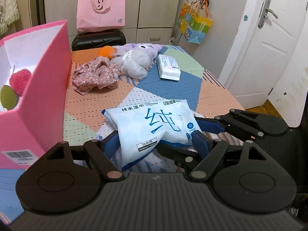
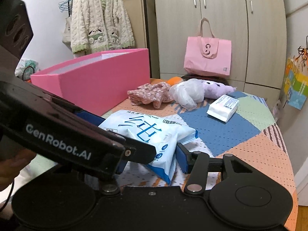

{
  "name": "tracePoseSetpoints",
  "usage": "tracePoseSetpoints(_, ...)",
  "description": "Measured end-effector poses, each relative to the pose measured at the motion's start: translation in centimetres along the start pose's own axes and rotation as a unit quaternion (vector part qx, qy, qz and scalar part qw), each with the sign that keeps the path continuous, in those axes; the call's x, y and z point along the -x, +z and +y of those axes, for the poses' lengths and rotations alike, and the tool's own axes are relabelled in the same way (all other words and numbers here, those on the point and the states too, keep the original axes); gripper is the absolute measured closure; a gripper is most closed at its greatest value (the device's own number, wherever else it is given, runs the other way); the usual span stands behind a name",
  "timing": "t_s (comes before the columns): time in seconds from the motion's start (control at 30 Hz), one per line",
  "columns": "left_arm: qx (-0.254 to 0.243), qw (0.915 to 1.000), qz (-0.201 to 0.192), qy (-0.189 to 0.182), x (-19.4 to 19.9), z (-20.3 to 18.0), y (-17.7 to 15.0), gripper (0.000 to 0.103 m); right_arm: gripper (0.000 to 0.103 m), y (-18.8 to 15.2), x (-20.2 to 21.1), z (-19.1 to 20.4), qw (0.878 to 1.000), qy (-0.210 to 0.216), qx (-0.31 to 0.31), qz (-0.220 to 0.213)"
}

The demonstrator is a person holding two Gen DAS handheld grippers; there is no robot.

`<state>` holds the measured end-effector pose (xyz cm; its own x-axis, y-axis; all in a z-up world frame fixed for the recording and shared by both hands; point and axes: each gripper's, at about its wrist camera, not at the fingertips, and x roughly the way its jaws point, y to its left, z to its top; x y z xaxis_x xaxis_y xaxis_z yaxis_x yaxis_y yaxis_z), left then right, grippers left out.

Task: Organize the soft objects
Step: 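Lift the wet-wipes pack with the left tool and carry it over the pink box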

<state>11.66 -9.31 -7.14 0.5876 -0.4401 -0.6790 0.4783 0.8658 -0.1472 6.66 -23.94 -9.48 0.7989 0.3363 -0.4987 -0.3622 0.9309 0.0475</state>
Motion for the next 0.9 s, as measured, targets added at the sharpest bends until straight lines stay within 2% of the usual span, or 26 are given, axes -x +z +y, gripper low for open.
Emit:
tracePoseSetpoints(0.13,0.005,0.9999,0.000,-0.009,1.9,0.2,-0.3,0.024,0.046,0.4,1.4,1.4,1.000,-0.001,0.016,0.001)
tracePoseSetpoints(0.23,0.006,0.9998,0.009,-0.019,3.3,0.5,-0.6,0.024,0.046,0.9,2.2,1.9,1.000,0.010,0.001,0.020)
tracePoseSetpoints(0.47,0.005,0.9998,0.018,-0.007,7.2,1.2,-1.2,0.023,0.046,1.4,3.9,5.1,0.999,0.028,0.023,0.018)
tracePoseSetpoints(0.63,-0.016,0.9998,0.002,0.008,10.9,2.0,-1.4,0.023,0.042,2.9,4.3,6.6,0.997,0.077,0.028,0.009)
tracePoseSetpoints(0.9,-0.002,0.9992,-0.029,0.026,14.3,4.6,-0.1,0.023,0.042,6.1,3.9,9.4,0.992,0.091,0.082,-0.025)
